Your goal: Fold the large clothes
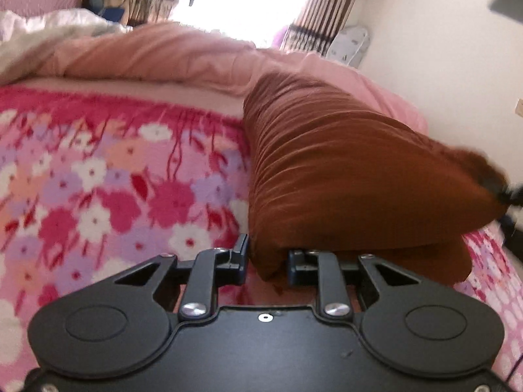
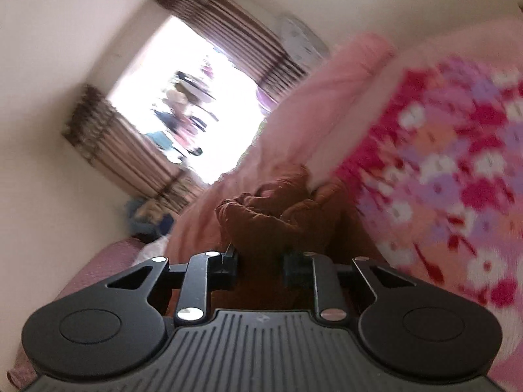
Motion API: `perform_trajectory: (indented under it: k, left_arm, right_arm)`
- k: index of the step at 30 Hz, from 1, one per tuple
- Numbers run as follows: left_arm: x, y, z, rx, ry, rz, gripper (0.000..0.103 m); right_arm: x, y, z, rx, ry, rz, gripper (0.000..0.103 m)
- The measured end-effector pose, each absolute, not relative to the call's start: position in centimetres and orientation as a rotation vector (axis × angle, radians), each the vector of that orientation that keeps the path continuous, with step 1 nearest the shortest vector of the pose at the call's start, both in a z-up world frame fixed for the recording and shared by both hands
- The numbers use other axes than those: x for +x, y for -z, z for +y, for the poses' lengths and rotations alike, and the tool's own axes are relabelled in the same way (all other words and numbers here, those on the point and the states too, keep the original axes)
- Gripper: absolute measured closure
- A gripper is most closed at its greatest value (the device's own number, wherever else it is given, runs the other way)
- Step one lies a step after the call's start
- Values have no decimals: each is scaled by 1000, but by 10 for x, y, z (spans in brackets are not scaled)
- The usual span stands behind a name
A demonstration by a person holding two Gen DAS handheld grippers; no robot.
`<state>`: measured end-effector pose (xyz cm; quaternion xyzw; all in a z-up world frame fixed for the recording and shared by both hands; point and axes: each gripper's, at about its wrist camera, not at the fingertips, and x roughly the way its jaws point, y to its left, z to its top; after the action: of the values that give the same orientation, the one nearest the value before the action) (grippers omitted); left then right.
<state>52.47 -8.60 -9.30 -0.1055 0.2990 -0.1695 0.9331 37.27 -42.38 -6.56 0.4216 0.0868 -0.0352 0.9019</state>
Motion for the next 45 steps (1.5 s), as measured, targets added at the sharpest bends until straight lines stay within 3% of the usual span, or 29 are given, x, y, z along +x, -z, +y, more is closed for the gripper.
perform_trajectory:
  k: [6,13,19,24,29,31,37,40,41,43,45]
  left_arm:
    - [534,107,-94,-181,345,653,70]
    - [518,96,-85,-151,381,674,62]
    - [489,54,-57,-70,390,590,68]
    - [507,6,-73,-137,491,492,63]
    - [549,15,-111,-188,547,564,64]
    - [557,30,-121,-184,566,617,64]
    - [552,56,-136,-83,577,605,61]
    - [554,48,-130,-75,608,607,61]
    - [551,42,-124,-73,627,598,59]
    - [558,28,-118,-50,641,559,31]
    - [568,17,-109,-20,592,493,26]
  right_arm:
    - [364,126,-436,955,142,249,78]
    - [358,114,-429,895,180,269,77]
    - [339,93,-426,794,218,245,57]
    - [330,44,-405,618,218,132,56]
    - [363,27,-389,524,183,185,67]
    - [374,37,-392,533,179,248,68]
    - [384,83,-399,537,190,352,87]
    - [380,84,-399,528,171,350,88]
    - [379,80,-397,518,166,359,86]
    - [377,63,-398,501,135,355,79]
    - [375,42,-407,494,87,301,62]
